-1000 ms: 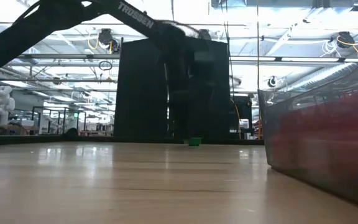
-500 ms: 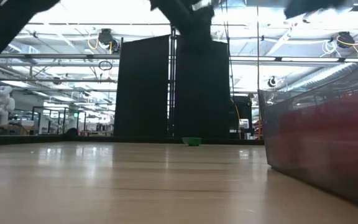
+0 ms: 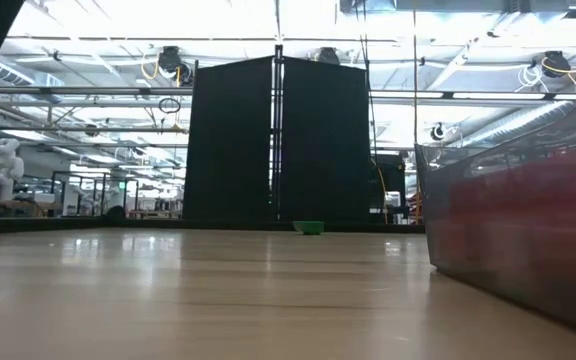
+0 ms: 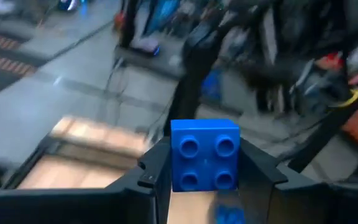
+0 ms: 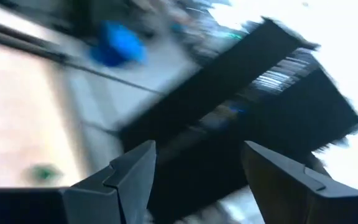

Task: Sort blocks
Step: Put the blue game piece into the right black bin

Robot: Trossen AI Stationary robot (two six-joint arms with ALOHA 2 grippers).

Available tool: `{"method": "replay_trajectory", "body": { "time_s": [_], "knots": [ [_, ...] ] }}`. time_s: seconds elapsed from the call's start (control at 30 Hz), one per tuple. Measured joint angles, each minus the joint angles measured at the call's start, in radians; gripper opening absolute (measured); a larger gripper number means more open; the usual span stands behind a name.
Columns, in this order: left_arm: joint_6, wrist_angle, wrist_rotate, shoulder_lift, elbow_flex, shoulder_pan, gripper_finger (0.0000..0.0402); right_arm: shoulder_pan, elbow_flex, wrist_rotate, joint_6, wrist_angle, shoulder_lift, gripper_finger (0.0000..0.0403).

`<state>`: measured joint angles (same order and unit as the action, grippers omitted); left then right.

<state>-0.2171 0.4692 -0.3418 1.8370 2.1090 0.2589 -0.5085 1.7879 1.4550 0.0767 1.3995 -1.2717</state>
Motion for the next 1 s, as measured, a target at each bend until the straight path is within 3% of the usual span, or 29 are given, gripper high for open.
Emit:
{"method": "replay_trajectory", "body": {
  "time_s": [0.17,0.23,0.3,0.4,1.0],
  "knots": [
    [-0.091,-0.155,-0.072,-0.009,0.000,-0.029,0.0125,0.013,0.059,-0.468,-0.481,-0.502,-0.003,0.0235],
    [-0.128,-0.200,-0.099,-0.011,0.000,-0.040,0.0125,0.021,0.060,-0.578,-0.659,-0.685,-0.012,0.0235],
    [-0.162,-0.234,-0.121,-0.011,0.000,-0.053,0.0126,0.024,0.061,-0.581,-0.814,-0.787,-0.028,0.0235],
    [-0.187,-0.283,-0.133,-0.011,0.000,-0.067,0.0126,0.025,0.060,-0.527,-0.948,-0.799,-0.054,0.0235],
    [-0.200,-0.329,-0.131,-0.020,0.000,-0.094,0.0126,0.074,0.059,-0.506,-1.069,-0.912,-0.106,0.0235]
  ]
}}
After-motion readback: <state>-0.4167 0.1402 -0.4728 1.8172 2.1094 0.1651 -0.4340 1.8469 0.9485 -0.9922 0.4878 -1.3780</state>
